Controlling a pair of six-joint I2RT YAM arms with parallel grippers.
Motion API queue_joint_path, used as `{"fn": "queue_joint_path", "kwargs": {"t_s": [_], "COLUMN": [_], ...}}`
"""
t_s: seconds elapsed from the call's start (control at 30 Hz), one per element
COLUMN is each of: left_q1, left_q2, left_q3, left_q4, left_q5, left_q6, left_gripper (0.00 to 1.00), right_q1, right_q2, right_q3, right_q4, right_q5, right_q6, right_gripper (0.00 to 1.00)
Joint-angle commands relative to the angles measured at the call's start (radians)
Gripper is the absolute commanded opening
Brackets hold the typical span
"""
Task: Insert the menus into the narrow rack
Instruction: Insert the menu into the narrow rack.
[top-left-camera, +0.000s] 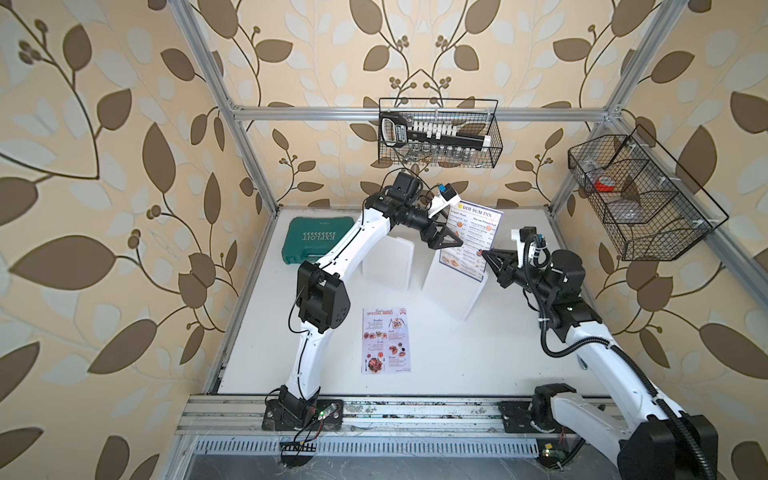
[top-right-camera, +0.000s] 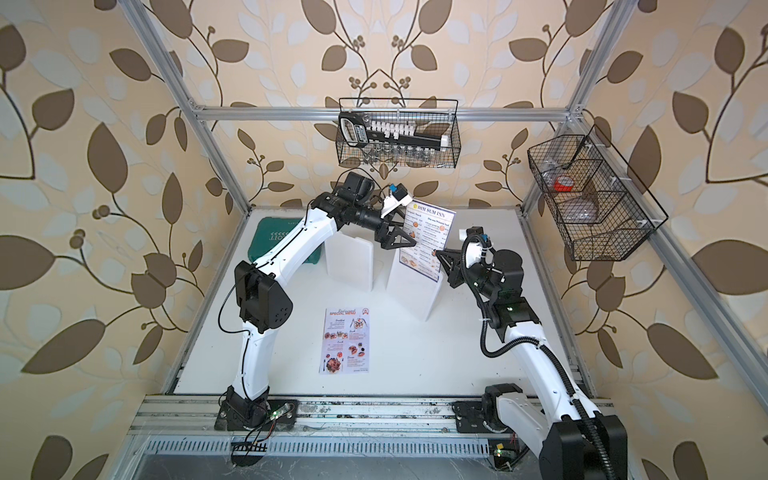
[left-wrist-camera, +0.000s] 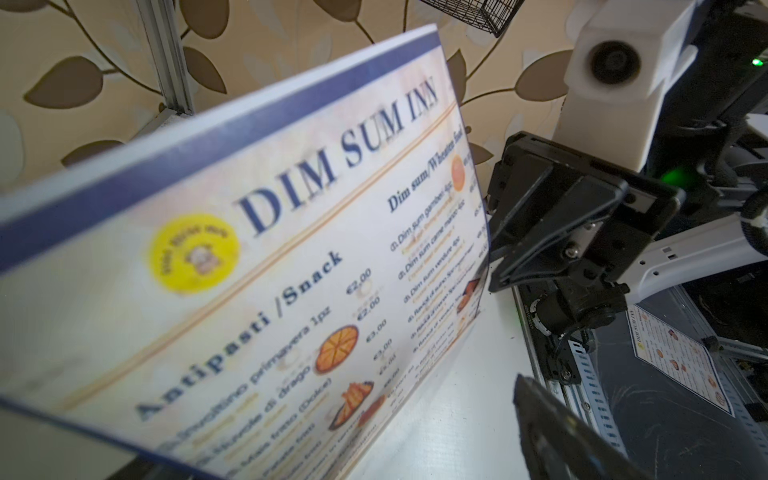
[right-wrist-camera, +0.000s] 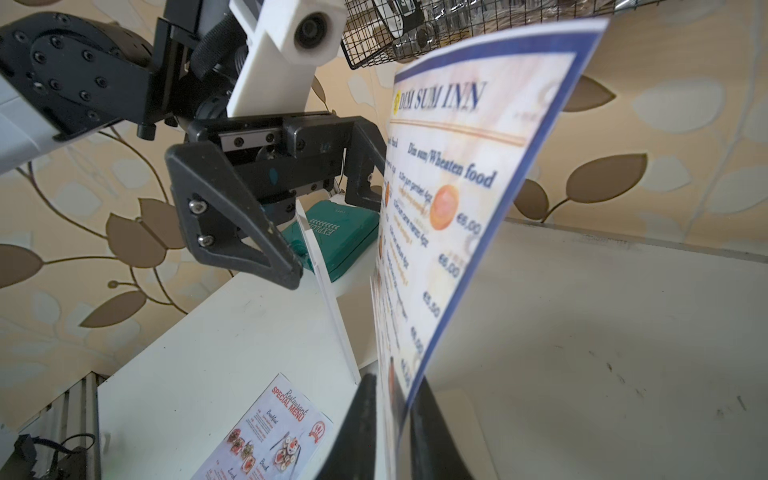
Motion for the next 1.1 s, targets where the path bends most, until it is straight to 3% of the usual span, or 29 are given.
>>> {"fn": "queue_joint_path", "kwargs": {"t_s": [0.0,0.07,0.33,0.57,0.83,1.07], "left_q1": [-0.002,-0.002,-0.002,-0.002,-0.004,-0.004], "left_q2": [-0.014,-0.014,-0.012,-0.013,-0.011,-0.009], "left_q3": [0.010,0.009,0.008,0.003,0.004,0.004], "left_q4": [0.020,0.020,0.017,0.030,0.030,0.033], "left_q5": [0.013,0.028,0.044,0.075,0.086,0.094], "left_q6": [0.005,0.007,0.009,0.000,-0.003,-0.003], "left_gripper": [0.99,0.99,0.99,0.99,0.99,0.99], "right_q1": [-0.003,-0.004,-0.003,-0.005,-0.014,-0.018], "right_q2": [0.004,-0.001,-0.048,-0.053,0.001,0.064], "right_q3": [0.018,0.006,-0.055,-0.034,0.062,0.139], "right_q4": [-0.021,-0.022,-0.034,-0.034,-0.033,-0.035], "right_q5": [0.018,0.024,0.026,0.058,0.060,0.051], "right_q6": [-0.006,-0.002,0.020,0.024,0.018,0.017], "right_gripper": [0.08,0.02,0.02,0.31,0.31,0.20]}}
